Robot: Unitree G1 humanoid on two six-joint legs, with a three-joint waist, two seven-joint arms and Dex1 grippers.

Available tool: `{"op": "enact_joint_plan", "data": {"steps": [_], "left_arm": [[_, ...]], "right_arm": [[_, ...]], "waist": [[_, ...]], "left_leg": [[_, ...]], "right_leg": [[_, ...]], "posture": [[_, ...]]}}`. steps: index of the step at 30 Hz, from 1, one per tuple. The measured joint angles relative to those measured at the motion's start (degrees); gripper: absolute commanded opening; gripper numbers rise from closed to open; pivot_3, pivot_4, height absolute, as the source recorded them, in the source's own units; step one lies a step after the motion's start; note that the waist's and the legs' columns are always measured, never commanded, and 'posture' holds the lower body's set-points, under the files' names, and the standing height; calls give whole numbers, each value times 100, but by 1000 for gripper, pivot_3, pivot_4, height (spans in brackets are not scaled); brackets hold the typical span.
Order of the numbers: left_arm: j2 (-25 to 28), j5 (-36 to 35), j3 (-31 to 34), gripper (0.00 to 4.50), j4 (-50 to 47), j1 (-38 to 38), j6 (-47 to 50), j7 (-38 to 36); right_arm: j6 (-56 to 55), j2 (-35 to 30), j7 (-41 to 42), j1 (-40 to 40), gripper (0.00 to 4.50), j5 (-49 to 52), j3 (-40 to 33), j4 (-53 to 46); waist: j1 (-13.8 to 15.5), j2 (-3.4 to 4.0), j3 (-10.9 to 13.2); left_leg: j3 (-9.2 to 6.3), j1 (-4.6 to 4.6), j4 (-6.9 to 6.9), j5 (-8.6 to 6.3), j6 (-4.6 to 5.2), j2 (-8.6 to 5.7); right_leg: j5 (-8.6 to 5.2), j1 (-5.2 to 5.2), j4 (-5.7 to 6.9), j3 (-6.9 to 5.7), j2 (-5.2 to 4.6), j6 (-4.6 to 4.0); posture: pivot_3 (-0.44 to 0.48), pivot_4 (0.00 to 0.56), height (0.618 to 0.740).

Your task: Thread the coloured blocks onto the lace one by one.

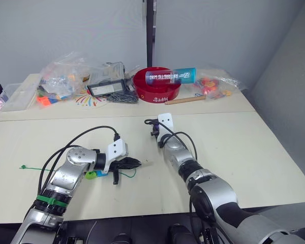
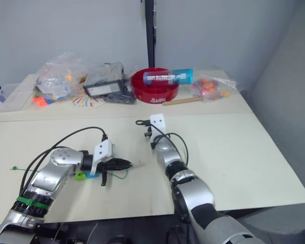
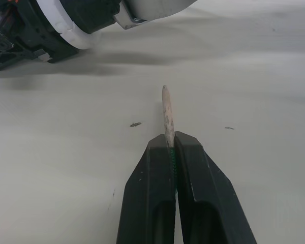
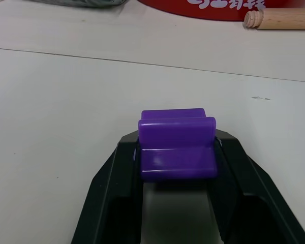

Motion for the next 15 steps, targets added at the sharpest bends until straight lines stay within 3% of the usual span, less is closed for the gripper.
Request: {"op": "enact_joint_plan", "data": {"steps": [4,8,12,15], "left_arm": [[0,0,0,0,5,0,-1,-3],[13,-1,-6,0,12,-8,-9,-9],[-11,-1,-13,0,89,-35,-37,-12],[-28,-1,-16,0,133,-36,-45,-15]], "right_arm": [[-8,-11,165,44,1172,8,-16,-255],[301,-99,539,864,1172,11,152,-1892],[1866,-502,1077,3250,1172,17,789,-5575],[2923,-790,1289,4177,1172,76,1085,-7286]], "waist": [[-1,1,1],[21,1,0],[120,9,-3],[144,8,-3]], "left_leg": [[-1,0,0,0,0,0],[-10,-6,-2,0,0,-3],[-28,-42,1,-1,0,-8],[-18,-91,14,4,-7,-13]], "right_leg": [[0,0,0,0,0,0],[1,2,-1,-5,-2,2],[0,-20,27,-18,-5,5],[2,-76,41,-7,-6,6]], "posture": [[0,150,731],[0,150,731],[0,150,731],[0,150,731]]}}
